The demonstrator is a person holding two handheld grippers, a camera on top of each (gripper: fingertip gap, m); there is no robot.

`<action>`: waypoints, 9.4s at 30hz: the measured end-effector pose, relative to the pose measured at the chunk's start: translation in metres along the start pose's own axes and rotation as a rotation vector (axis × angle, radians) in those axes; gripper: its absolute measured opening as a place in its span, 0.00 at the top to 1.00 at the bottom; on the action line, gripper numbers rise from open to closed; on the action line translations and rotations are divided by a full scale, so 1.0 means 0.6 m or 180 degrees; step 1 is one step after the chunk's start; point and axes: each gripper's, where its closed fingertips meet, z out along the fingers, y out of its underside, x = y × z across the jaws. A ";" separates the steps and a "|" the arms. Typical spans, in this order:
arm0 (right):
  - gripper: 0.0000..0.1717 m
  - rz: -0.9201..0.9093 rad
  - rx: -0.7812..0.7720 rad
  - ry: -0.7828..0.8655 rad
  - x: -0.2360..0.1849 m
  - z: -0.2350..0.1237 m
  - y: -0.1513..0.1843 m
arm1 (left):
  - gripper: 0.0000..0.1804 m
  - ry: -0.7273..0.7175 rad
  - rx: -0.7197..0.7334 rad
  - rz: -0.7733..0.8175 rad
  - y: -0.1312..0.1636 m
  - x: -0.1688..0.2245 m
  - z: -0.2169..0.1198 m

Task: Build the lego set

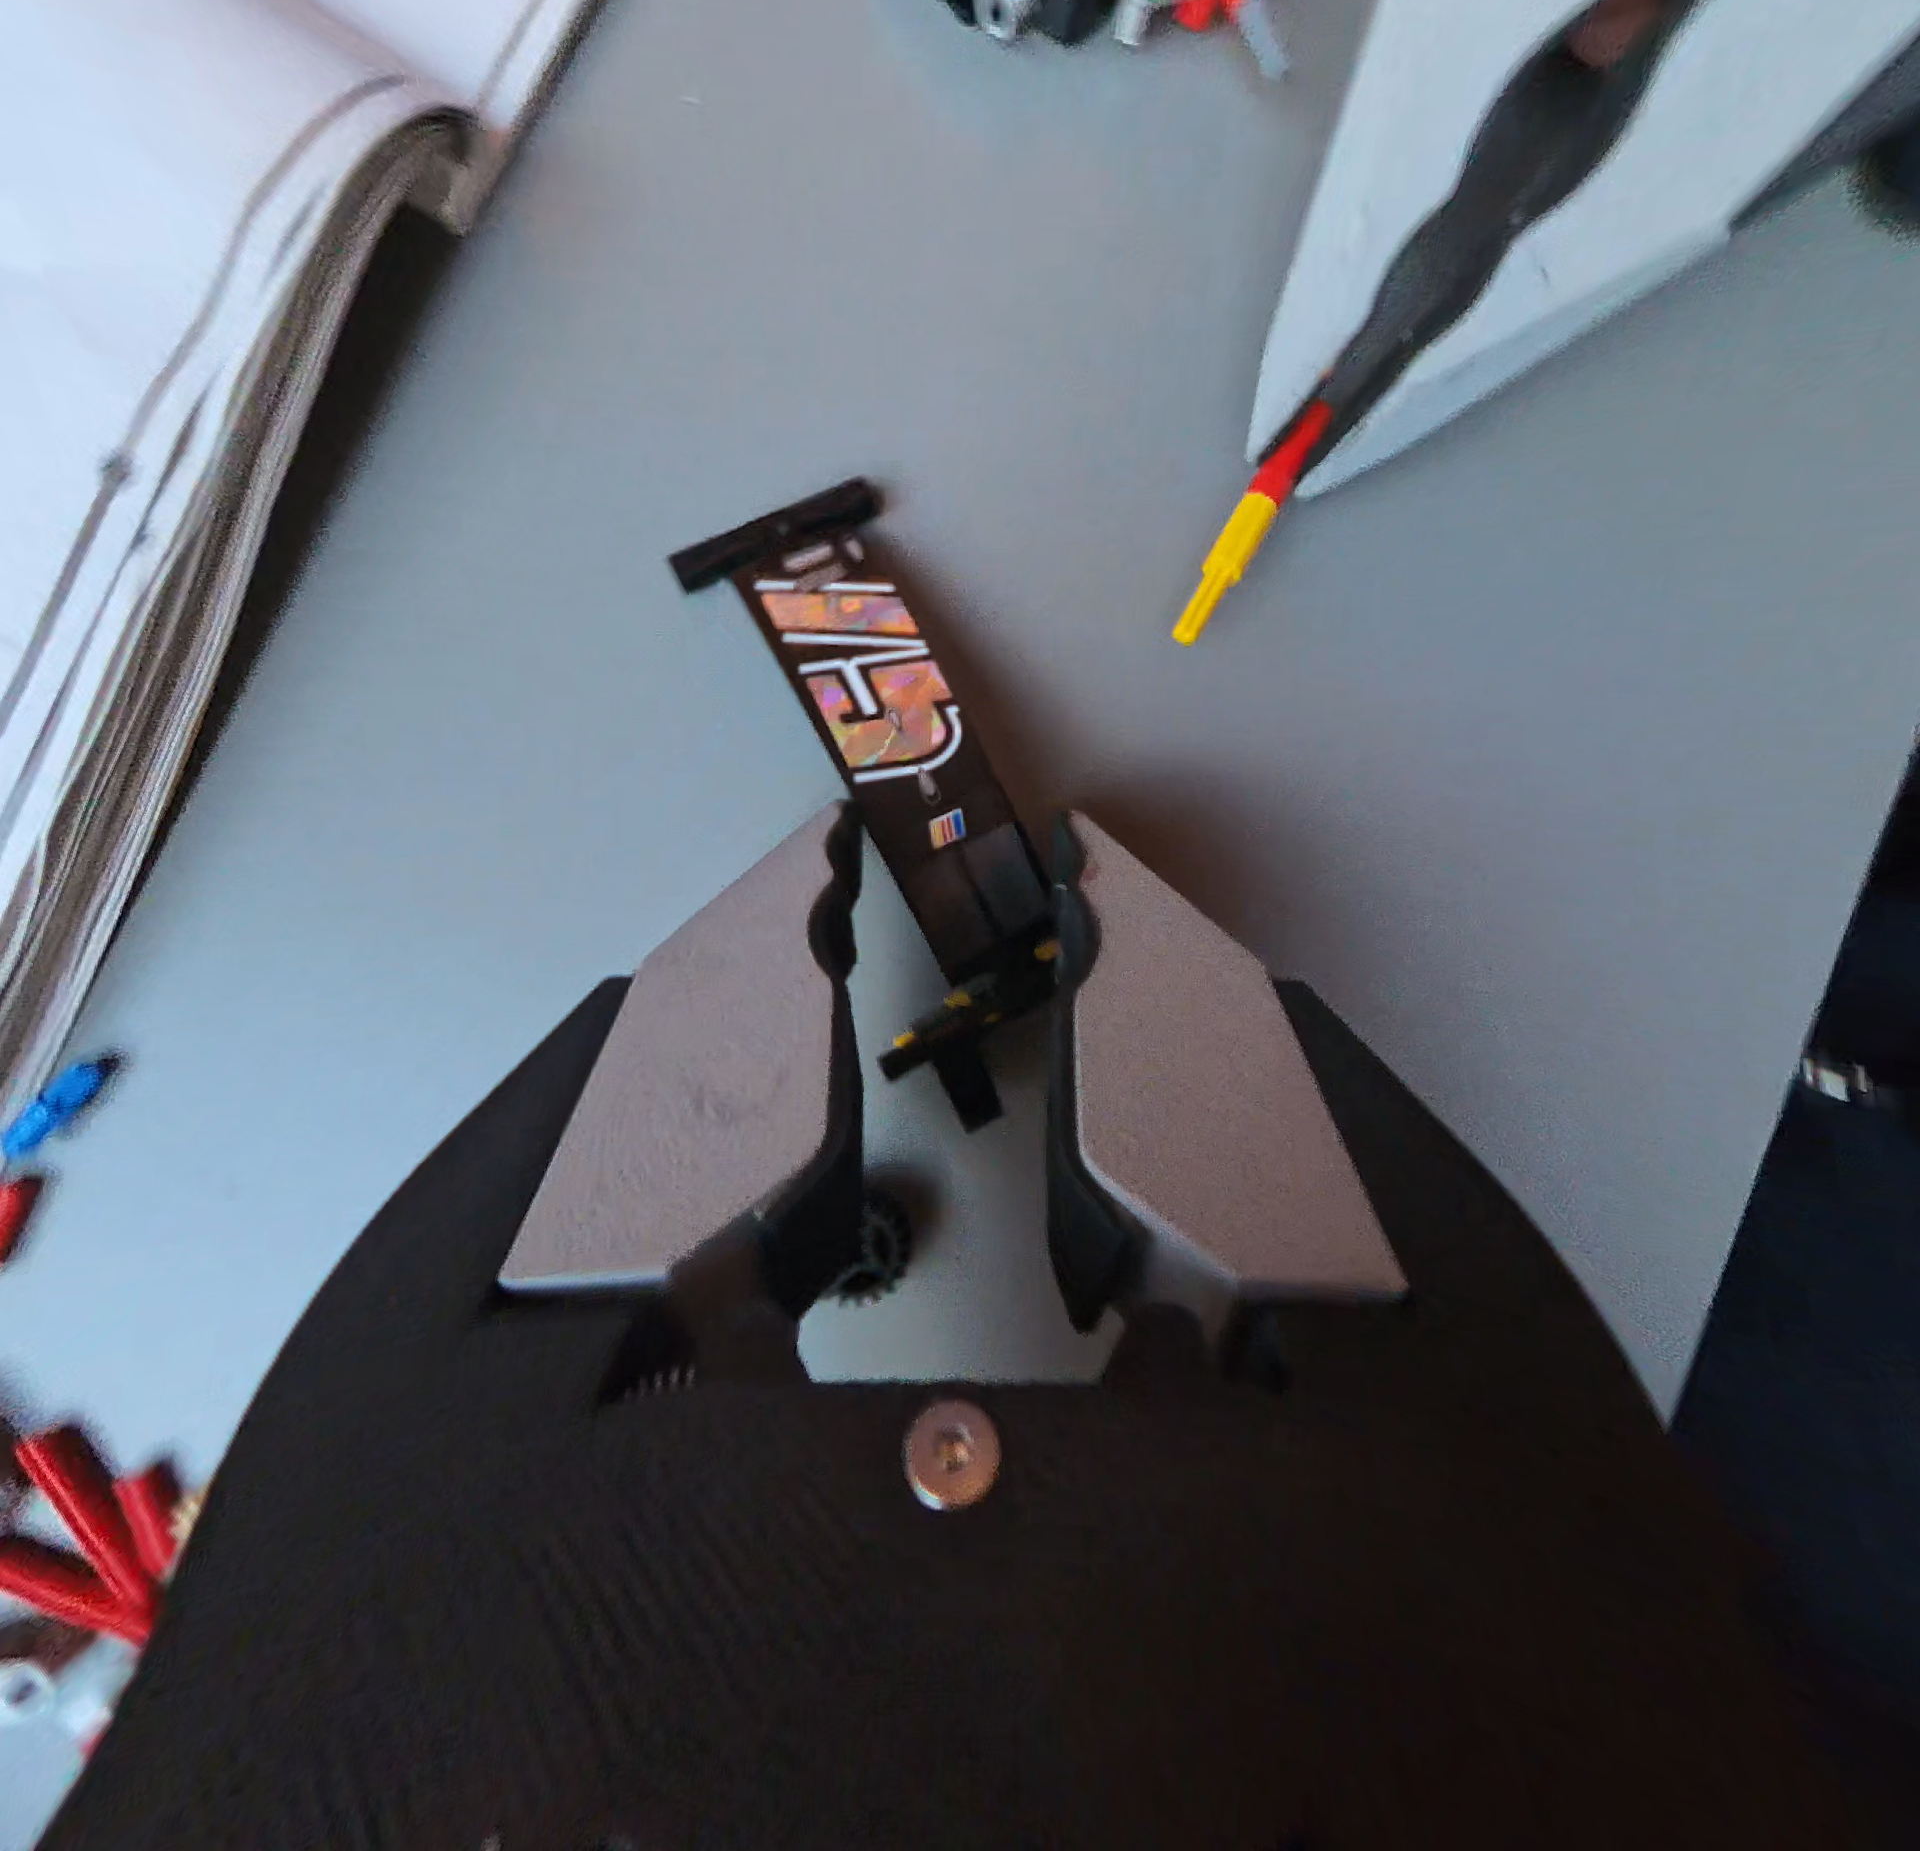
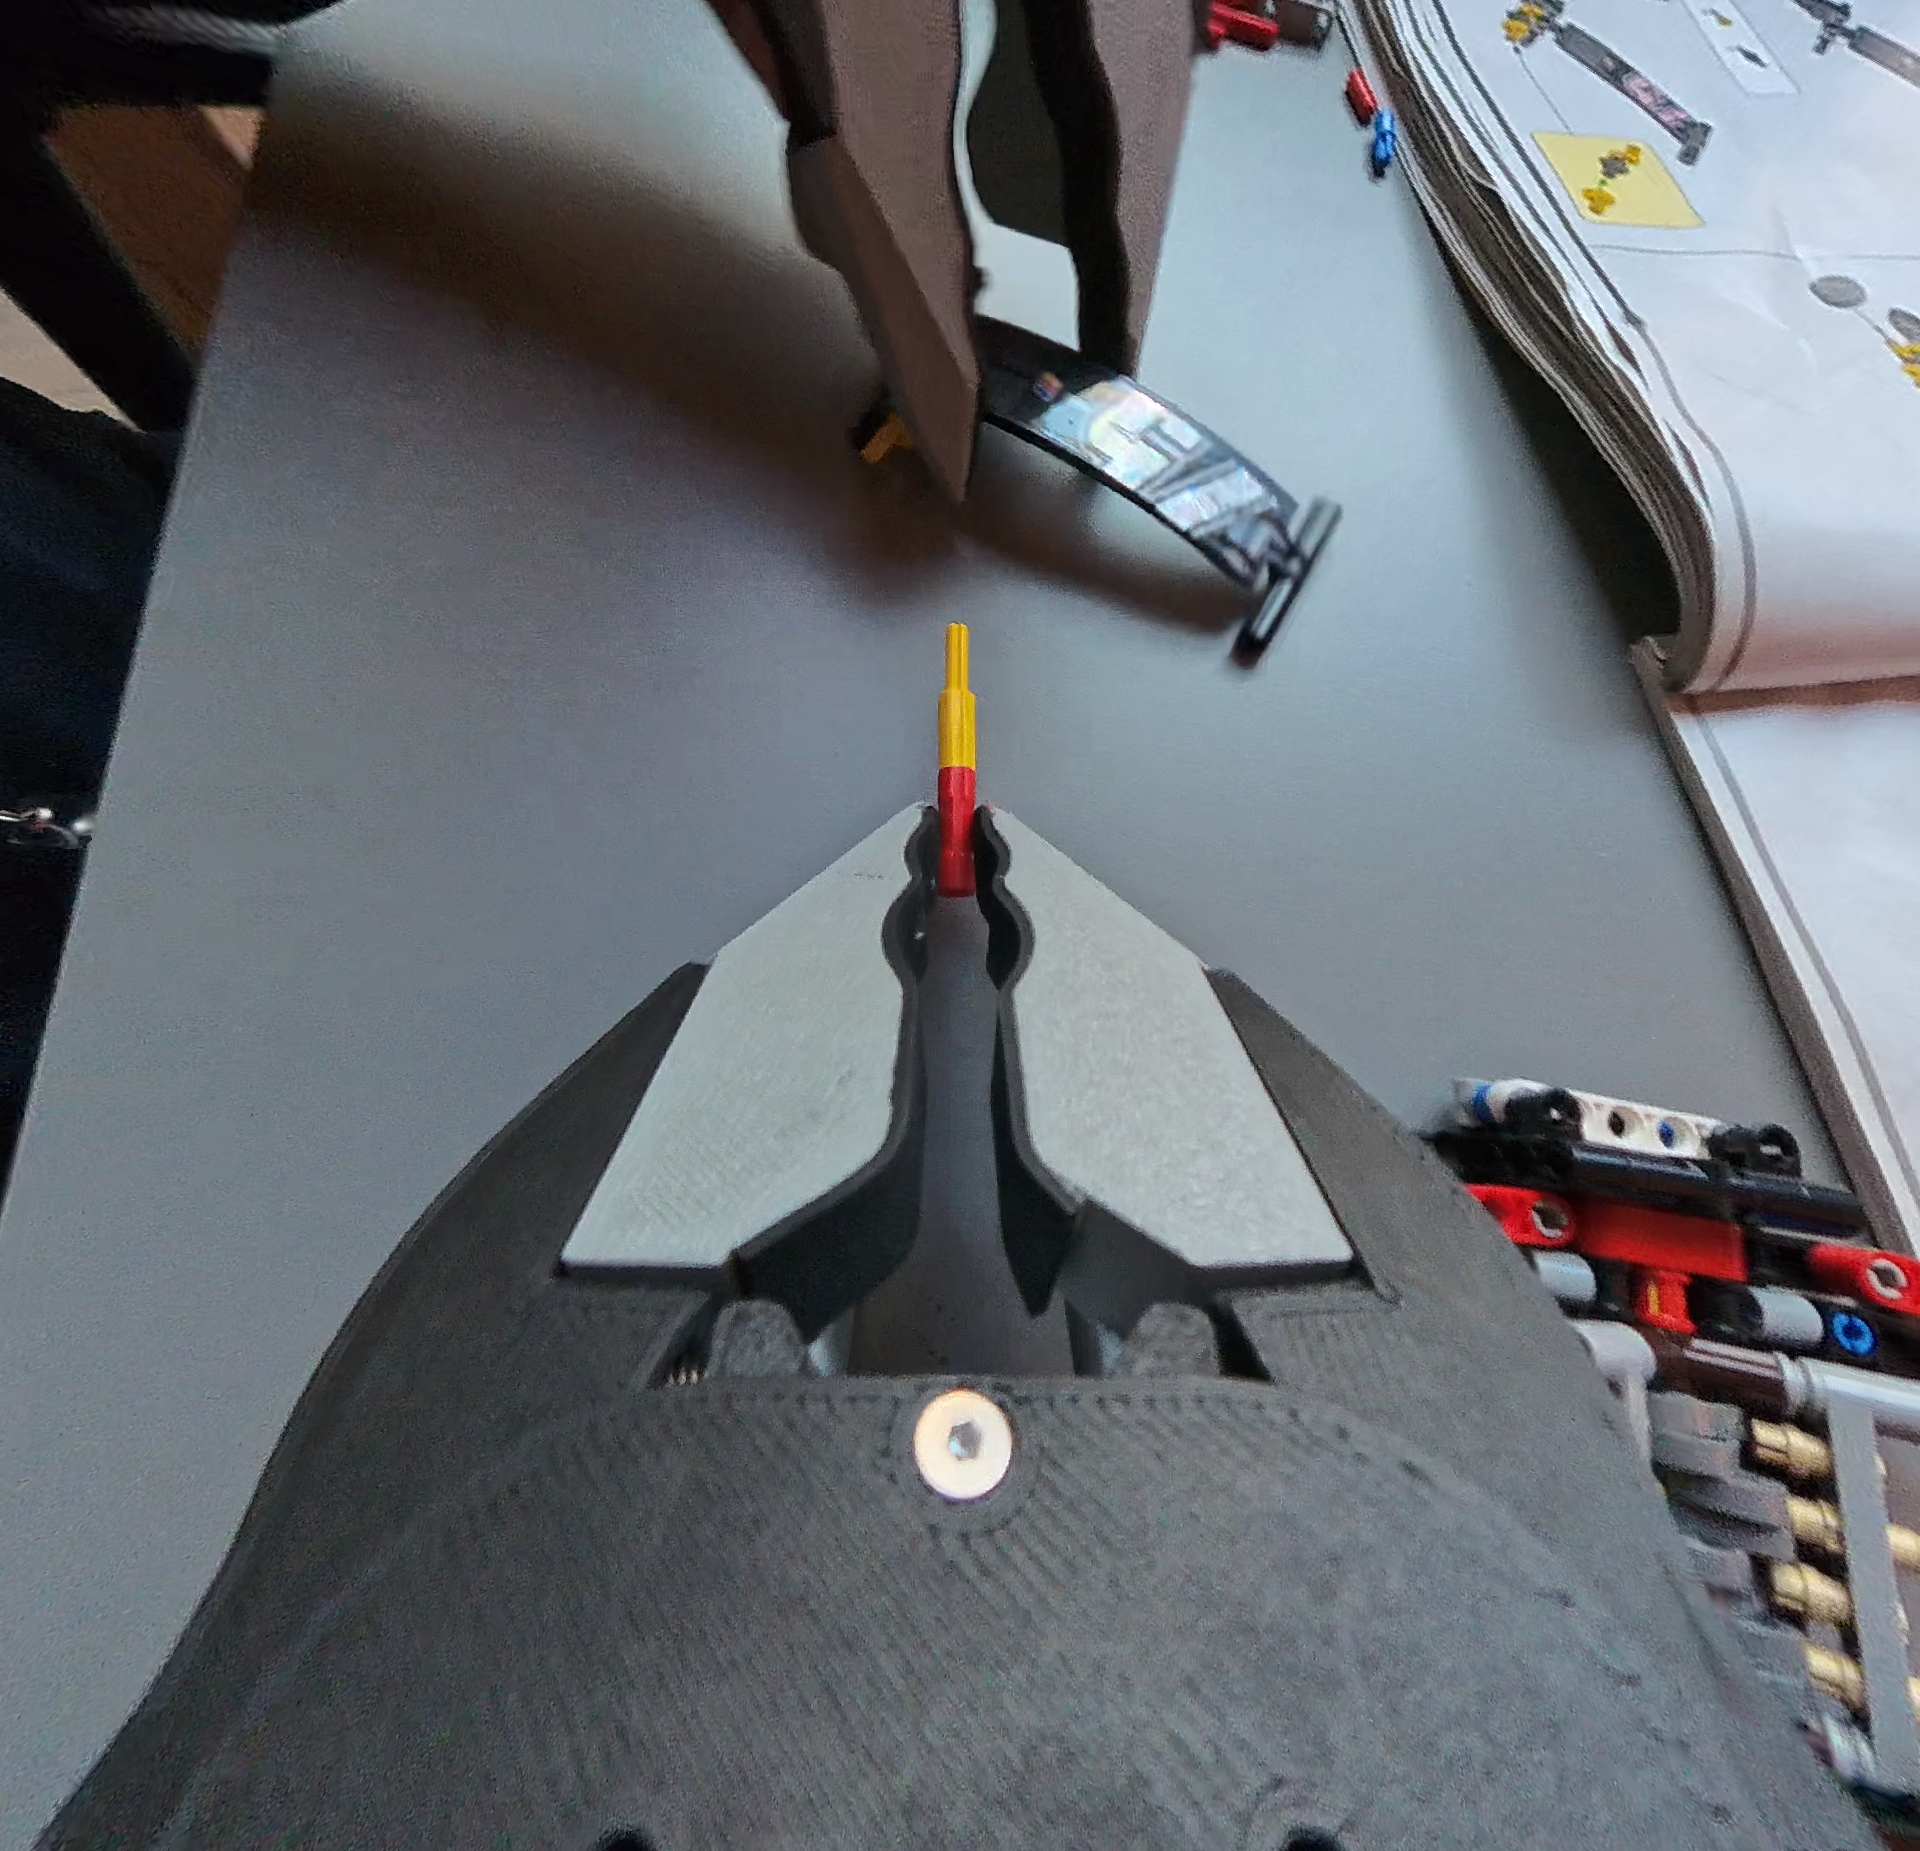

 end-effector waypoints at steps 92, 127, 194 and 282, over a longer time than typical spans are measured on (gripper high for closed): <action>0.99 0.0612 0.0190 -0.0304 -0.017 0.028 -0.045 | 0.87 0.1892 0.0975 -0.0135 -0.091 0.086 -0.007; 0.99 -0.0166 -0.0135 0.0199 -0.018 0.039 -0.030 | 0.87 0.2109 0.1010 -0.0107 -0.085 0.092 -0.015; 0.98 0.0627 0.0673 -0.0189 -0.012 0.004 -0.081 | 0.87 0.2365 0.1772 -0.0423 -0.131 0.079 -0.065; 0.98 -0.0101 -0.0155 0.0239 -0.002 0.042 -0.019 | 0.94 0.0654 0.0339 0.0599 -0.024 0.064 -0.004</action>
